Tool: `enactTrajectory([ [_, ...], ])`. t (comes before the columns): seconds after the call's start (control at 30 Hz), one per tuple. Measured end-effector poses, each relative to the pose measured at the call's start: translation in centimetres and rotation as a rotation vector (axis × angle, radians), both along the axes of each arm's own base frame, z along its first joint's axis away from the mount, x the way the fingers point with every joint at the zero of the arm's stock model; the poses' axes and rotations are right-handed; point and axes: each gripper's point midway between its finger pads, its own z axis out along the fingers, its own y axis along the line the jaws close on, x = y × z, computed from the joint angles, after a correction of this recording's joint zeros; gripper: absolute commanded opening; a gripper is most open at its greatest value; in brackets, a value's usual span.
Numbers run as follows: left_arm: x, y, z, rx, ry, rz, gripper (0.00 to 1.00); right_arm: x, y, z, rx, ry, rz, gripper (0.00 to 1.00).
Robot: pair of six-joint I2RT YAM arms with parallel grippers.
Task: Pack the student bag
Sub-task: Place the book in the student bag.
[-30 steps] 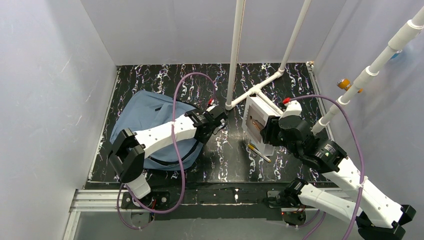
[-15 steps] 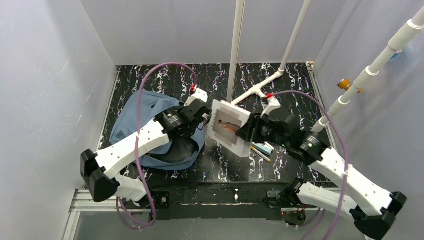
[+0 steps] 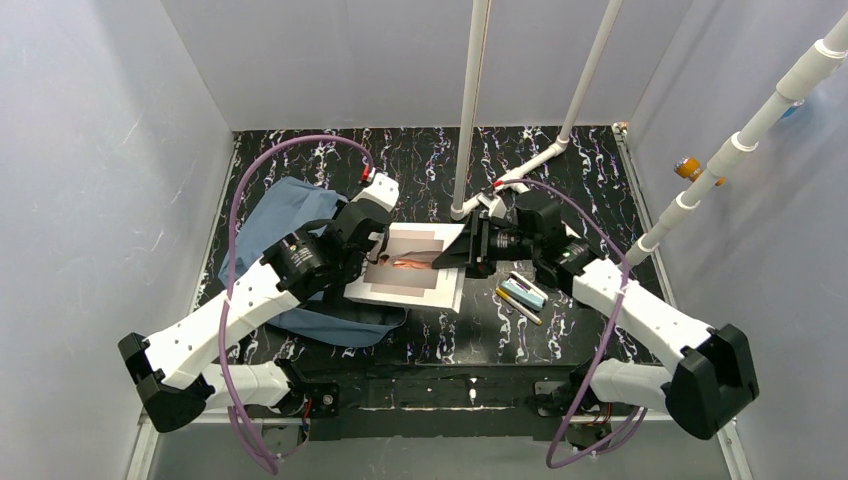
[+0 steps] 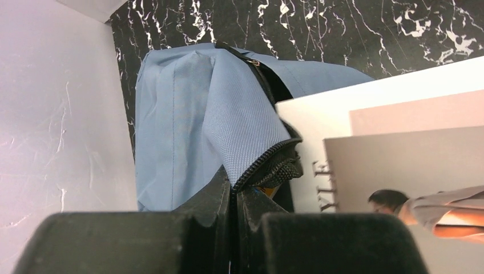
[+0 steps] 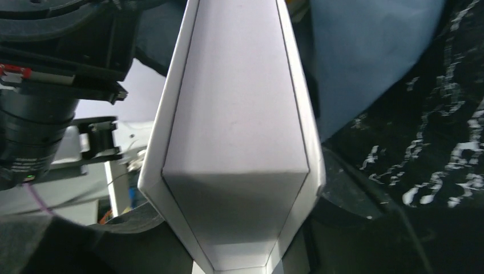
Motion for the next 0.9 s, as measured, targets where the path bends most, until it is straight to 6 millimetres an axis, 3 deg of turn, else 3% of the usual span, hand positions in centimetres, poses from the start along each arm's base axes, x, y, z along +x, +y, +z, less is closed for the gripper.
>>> enactTrajectory([
  [0.2,-0.3,-0.6,-0.3,0.011,0.025,-0.069,0.00,-0.3,1.7,-0.5,0.083,0.138,0.080,0.27],
  [0.53,-0.4,-0.8,-0.7,0.036,0.044,-0.111,0.00,-1.2,1.8,-2.7,0.071,0.252,0.125,0.27],
  [0.9,-1.3,-0.8,-1.1,0.005,0.066,-0.147,0.00,2.7,4.6,-4.1,0.147,0.304,0.042,0.27],
])
